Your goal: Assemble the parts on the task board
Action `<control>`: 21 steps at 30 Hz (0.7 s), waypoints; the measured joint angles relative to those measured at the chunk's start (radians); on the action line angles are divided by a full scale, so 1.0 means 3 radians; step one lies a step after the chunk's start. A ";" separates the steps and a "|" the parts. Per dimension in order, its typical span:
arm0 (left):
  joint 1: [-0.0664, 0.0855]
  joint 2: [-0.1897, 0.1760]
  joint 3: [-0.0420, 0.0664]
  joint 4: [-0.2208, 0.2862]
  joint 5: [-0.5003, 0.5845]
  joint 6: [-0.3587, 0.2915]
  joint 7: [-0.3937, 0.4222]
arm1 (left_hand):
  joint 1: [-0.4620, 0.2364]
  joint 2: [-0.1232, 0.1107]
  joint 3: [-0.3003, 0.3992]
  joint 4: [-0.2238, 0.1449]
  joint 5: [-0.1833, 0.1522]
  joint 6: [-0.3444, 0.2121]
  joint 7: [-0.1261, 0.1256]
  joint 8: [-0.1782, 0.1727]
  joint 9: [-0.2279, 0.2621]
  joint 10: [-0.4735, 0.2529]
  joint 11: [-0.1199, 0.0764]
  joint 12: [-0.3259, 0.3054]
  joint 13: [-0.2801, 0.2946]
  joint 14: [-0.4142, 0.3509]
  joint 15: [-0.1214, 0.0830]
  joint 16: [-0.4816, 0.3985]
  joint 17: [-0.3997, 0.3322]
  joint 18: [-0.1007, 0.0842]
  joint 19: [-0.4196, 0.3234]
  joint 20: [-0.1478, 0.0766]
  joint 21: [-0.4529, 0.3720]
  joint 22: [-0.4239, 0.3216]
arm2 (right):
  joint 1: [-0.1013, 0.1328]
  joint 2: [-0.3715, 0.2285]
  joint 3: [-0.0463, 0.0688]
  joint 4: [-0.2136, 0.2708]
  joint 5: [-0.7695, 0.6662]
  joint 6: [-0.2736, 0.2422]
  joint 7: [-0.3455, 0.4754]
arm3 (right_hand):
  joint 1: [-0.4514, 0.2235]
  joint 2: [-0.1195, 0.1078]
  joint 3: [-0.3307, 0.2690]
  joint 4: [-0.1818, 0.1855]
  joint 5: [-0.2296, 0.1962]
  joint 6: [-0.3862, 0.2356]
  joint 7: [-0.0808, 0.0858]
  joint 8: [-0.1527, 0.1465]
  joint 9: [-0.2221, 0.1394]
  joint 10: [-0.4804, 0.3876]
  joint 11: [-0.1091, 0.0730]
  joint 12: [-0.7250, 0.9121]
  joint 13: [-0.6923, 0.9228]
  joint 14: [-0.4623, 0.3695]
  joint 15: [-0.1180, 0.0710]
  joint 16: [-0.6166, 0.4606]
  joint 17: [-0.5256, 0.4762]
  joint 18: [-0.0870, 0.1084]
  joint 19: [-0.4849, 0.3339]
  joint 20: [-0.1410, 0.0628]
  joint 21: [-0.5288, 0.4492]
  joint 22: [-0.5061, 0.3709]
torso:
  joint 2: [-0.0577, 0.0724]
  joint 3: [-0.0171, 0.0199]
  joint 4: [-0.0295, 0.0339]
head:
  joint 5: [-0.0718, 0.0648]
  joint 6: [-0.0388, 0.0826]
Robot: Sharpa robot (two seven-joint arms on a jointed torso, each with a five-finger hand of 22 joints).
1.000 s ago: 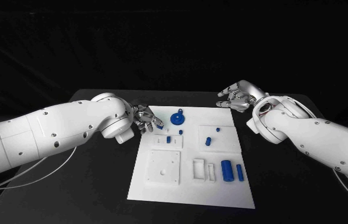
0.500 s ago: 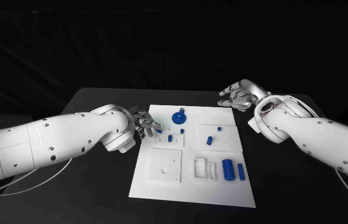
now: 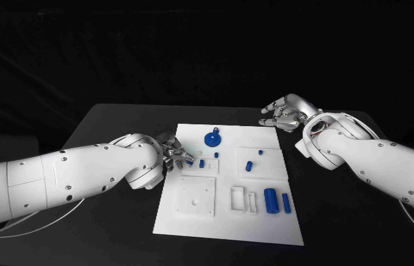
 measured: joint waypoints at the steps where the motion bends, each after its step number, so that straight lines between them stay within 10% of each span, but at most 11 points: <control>1: -0.0005 0.0004 -0.0001 -0.0001 -0.0015 -0.0002 -0.0001 | 0.0000 0.0000 0.0001 0.0001 0.0000 0.0000 0.0000 0.0002 0.0000 0.0000 0.0000 0.0000 0.0000 0.0000 0.0000 0.0000 0.0000 0.0000 0.0000 0.0000 0.0000 0.0000 | -0.0001 0.0000 0.0000 0.0000 0.0000 0.0000 0.0000 | 0.0000 0.0000 0.0000 0.0000 0.0000 0.0000 0.0000 0.0000 0.0000 0.0000 0.0000 0.0000 0.0000 0.0000 0.0000 0.0000 0.0000 0.0000 0.0000 0.0000 0.0000 0.0000 | 0.0000 0.0000 0.0000 | -0.0001 -0.0001; 21: -0.0043 0.0051 0.0000 -0.0032 -0.0221 -0.0006 -0.0003 | 0.0001 0.0001 0.0009 0.0008 -0.0007 0.0012 0.0012 0.0007 0.0291 0.0001 0.0001 0.0013 -0.0001 0.0022 0.0002 0.0000 0.0006 0.0000 0.0000 0.0000 0.0000 -0.0001 | -0.0007 -0.0005 0.0000 0.0003 0.0003 0.0000 0.0000 | 0.0000 0.0000 0.0000 0.0000 0.0000 0.0000 0.0000 0.0000 0.0000 0.0000 0.0000 0.0000 0.0000 0.0000 0.0000 0.0000 0.0000 0.0000 0.0000 0.0000 0.0000 0.0000 | 0.0000 0.0000 -0.0001 | 0.0008 -0.0013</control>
